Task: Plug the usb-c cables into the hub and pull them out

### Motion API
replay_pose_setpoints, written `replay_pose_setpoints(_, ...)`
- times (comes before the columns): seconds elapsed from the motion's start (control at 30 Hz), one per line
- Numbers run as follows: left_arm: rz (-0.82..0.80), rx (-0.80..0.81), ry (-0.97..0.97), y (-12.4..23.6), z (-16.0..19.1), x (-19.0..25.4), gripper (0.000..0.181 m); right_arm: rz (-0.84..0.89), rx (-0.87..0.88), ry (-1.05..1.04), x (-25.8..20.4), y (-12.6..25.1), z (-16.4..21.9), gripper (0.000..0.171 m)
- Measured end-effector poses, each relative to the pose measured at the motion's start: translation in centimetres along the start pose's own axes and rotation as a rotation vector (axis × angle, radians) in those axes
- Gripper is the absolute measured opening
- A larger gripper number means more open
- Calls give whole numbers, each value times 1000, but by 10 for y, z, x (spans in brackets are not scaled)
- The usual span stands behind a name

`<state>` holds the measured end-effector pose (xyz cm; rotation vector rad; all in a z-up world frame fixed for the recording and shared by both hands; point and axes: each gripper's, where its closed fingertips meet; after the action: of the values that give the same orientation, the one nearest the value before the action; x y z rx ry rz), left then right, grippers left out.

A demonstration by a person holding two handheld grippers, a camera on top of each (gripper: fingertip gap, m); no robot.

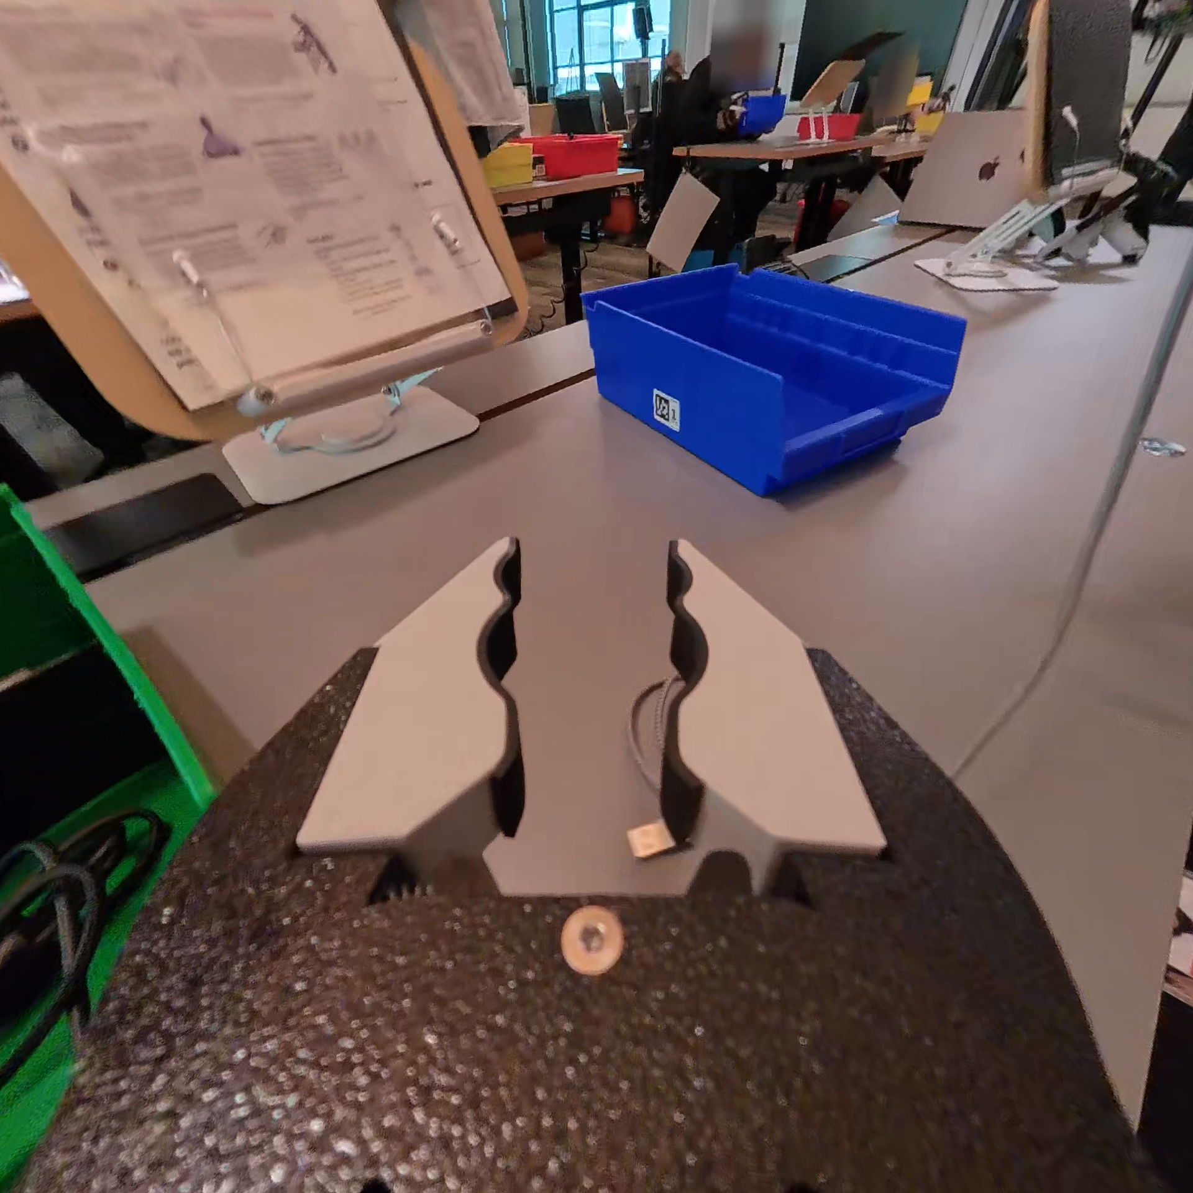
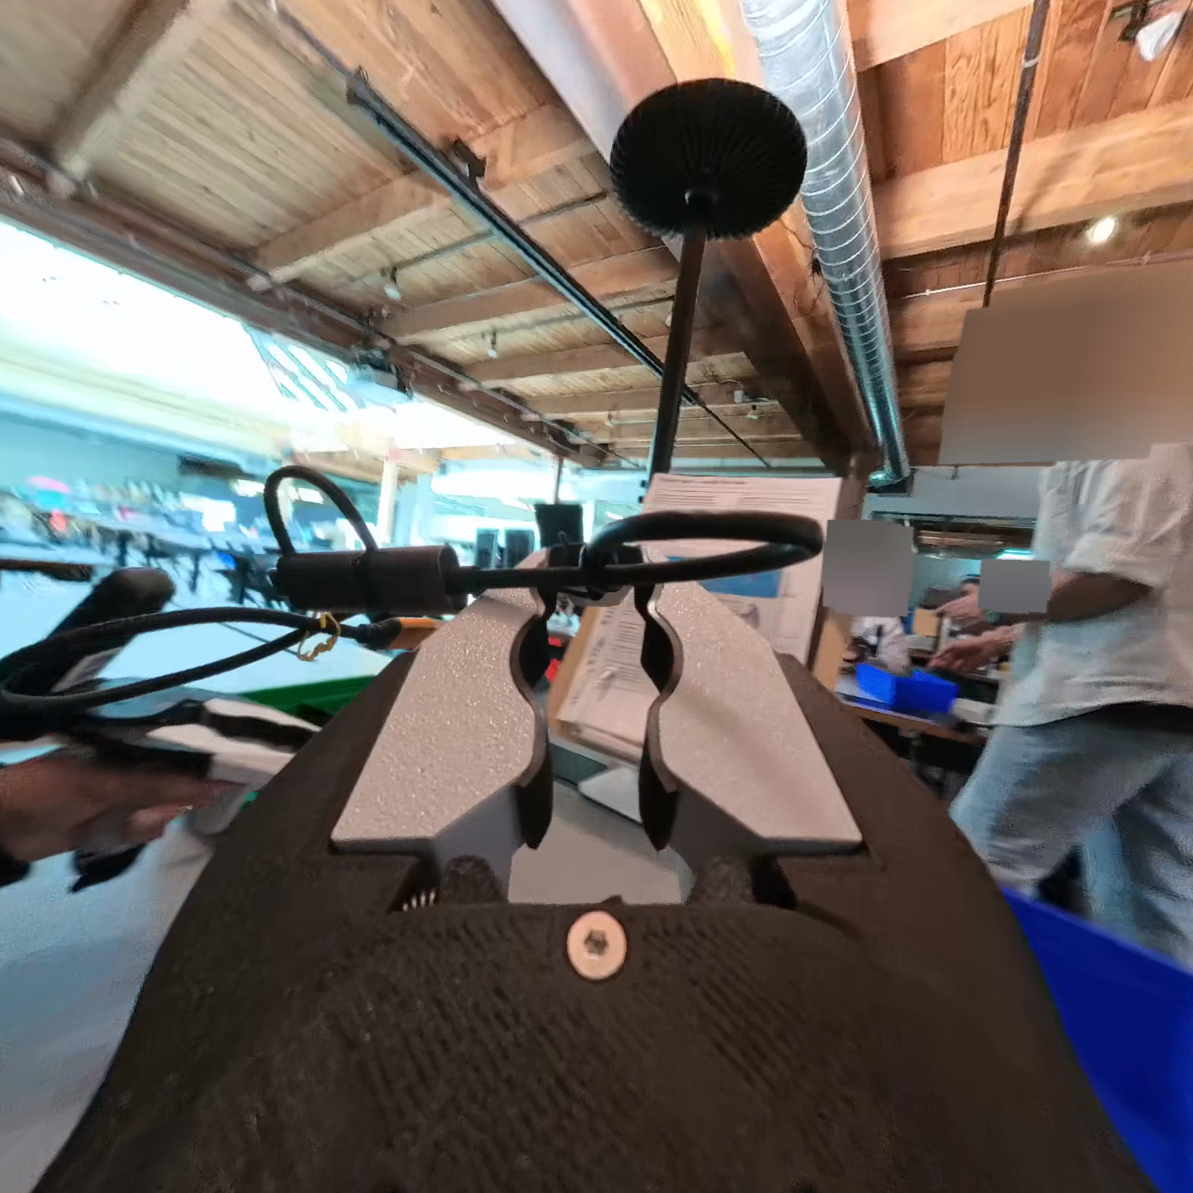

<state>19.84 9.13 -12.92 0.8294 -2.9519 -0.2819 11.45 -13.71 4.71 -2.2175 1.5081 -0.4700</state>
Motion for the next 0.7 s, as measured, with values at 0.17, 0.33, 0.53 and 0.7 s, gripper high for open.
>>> replay_pose_setpoints(0.17, 6, -22, 70, 2, 23, -15, 44, 2, -98, 84, 38, -65, -62, 23)
replay_pose_setpoints(0.33, 37, 5, 143, -1, 38, -19, 43, 0, -163, 88, 56, -137, -128, 23)
replay_pose_setpoints(0.53, 83, 7, 135, -1, 37, -17, 42, 133, -197, 196, 100, -213, -177, 23)
replay_pose_setpoints(0.7, 96, 29, 147, 4, 34, -22, 41, 296, -230, 404, 154, -241, -170, 22)
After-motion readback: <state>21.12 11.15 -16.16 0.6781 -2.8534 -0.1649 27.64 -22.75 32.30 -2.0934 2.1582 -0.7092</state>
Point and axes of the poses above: each gripper's, where its closed fingertips meet, y back along the fingers, z out of its underside, x = y × z across the jaws, and after that the axes turned 11 degrees about z, right-handed
